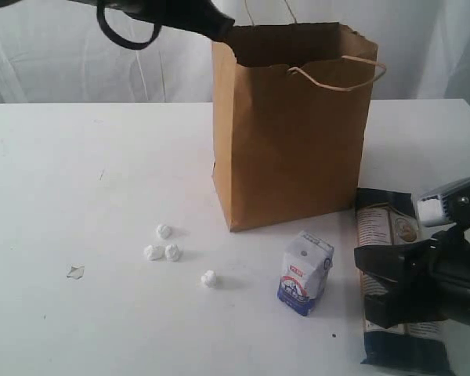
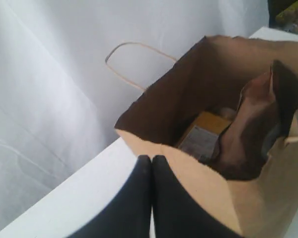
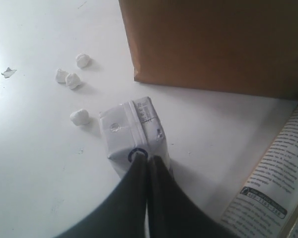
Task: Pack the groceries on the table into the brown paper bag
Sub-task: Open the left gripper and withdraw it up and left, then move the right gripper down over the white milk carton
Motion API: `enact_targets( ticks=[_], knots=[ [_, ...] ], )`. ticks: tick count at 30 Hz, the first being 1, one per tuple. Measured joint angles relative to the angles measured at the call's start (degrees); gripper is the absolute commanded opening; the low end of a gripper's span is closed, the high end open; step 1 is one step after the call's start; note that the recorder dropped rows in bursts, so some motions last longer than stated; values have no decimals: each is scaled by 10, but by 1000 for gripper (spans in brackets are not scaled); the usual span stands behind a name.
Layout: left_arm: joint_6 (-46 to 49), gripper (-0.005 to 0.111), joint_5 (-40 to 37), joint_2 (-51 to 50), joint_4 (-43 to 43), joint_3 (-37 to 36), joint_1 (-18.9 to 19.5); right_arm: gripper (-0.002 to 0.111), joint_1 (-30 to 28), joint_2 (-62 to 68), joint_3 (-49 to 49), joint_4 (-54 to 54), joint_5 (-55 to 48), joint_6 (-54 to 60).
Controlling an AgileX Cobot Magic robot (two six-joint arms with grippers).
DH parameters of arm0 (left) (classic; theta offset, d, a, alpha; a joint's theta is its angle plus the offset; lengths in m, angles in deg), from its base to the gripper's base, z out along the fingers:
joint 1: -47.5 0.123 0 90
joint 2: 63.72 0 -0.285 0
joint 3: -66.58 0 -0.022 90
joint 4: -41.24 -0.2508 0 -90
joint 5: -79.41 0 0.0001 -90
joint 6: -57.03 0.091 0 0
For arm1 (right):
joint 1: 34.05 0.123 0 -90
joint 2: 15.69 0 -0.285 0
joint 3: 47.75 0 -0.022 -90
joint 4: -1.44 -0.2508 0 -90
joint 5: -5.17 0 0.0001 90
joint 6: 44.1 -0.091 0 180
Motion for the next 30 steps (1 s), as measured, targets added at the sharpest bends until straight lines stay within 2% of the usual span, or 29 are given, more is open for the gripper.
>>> enact_targets(
  ticks=[4, 7, 9, 12, 14, 23, 30],
  knots=[
    [46, 0, -118, 38, -1, 0, 0, 0, 0, 0, 0, 0, 0, 0],
    [52, 0, -129, 49, 0, -44, 29, 0, 0, 0, 0, 0, 0, 0],
    [21, 0, -96, 60, 16, -120, 71, 0, 0, 0, 0, 0, 6, 0],
    [-41, 0, -2, 100, 29, -257, 144, 0, 0, 0, 0, 1, 7, 0],
    [-61, 0, 36, 126, 30, -310, 176, 0, 0, 0, 0, 1, 7, 0],
    [-77, 0, 86, 278, 30, -478, 287, 0, 0, 0, -9, 0, 10, 0],
    [-77, 0, 110, 406, 45, -577, 355, 0, 0, 0, -44, 0, 71, 0]
  ],
)
